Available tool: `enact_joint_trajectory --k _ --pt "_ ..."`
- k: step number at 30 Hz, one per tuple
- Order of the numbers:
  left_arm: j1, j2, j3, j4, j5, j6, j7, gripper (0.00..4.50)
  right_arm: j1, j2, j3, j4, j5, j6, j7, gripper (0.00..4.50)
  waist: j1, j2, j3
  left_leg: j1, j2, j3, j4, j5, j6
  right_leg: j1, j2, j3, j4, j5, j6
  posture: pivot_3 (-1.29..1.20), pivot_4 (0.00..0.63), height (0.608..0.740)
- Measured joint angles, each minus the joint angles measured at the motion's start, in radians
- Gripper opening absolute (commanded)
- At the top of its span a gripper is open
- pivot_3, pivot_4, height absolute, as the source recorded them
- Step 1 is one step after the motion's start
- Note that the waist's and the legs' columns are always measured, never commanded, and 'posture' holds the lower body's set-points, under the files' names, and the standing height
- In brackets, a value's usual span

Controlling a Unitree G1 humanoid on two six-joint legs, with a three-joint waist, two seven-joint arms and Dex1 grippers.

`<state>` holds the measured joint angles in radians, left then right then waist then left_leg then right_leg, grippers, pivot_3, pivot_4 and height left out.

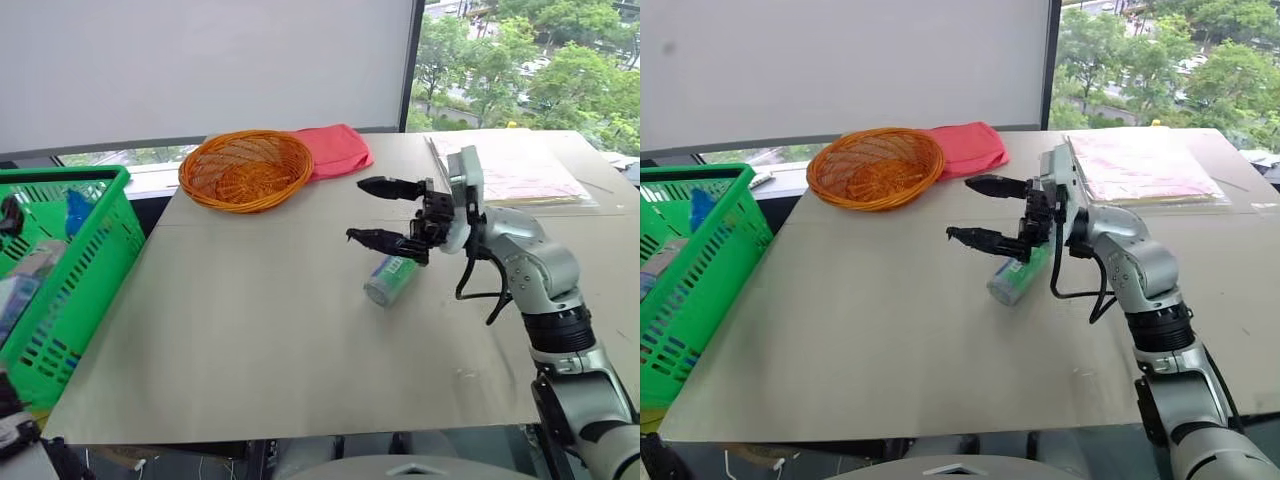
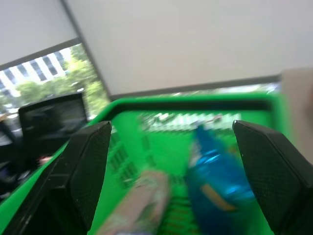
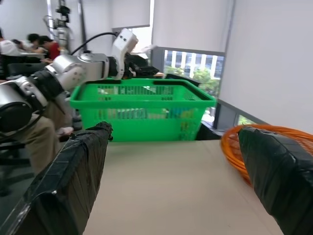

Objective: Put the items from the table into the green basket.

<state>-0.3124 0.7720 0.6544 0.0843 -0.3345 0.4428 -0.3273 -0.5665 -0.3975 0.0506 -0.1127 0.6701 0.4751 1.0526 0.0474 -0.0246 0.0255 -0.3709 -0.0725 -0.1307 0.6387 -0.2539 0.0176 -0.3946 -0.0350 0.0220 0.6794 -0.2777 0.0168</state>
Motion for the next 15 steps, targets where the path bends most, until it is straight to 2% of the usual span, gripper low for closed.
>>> enact_joint_trajectory --k 3,6,9,15 --pt "-0.023 -0.086 -0.108 -0.101 -0.099 0.076 -0.059 4.16 0.030 -0.040 -0.031 -0.018 0.016 0.033 -0.018 4.50 -0.012 0.000 0.000 0.000 0.000 0.002 0.001 0.000 0.000 0.000 0.000 0.003 0.001 0.000 0.000 -0.03 0.000 0.740" --pt "-0.039 -0.234 -0.299 -0.259 -0.208 0.209 -0.085 4.16 0.124 -0.147 -0.068 -0.035 -0.018 0.038 -0.025 4.50 -0.019 0.000 -0.001 -0.001 0.000 0.004 0.002 -0.001 0.001 0.001 0.000 0.004 -0.001 0.001 0.001 -0.06 0.000 0.740" --pt "-0.056 -0.372 -0.520 -0.301 -0.222 0.300 -0.084 4.16 0.211 -0.205 -0.079 -0.045 -0.058 0.042 -0.045 4.50 -0.056 0.001 0.000 -0.002 0.002 0.008 0.004 -0.001 0.002 0.000 0.002 0.007 0.001 0.001 0.002 -0.10 0.000 0.740" --pt "-0.117 -0.487 -0.707 -0.290 -0.184 0.347 -0.062 4.16 0.340 -0.265 -0.097 -0.106 -0.116 0.026 -0.077 4.50 -0.120 0.004 -0.001 0.000 0.006 0.010 0.005 -0.001 0.002 0.001 0.007 0.009 0.002 0.001 0.002 -0.16 0.000 0.740"
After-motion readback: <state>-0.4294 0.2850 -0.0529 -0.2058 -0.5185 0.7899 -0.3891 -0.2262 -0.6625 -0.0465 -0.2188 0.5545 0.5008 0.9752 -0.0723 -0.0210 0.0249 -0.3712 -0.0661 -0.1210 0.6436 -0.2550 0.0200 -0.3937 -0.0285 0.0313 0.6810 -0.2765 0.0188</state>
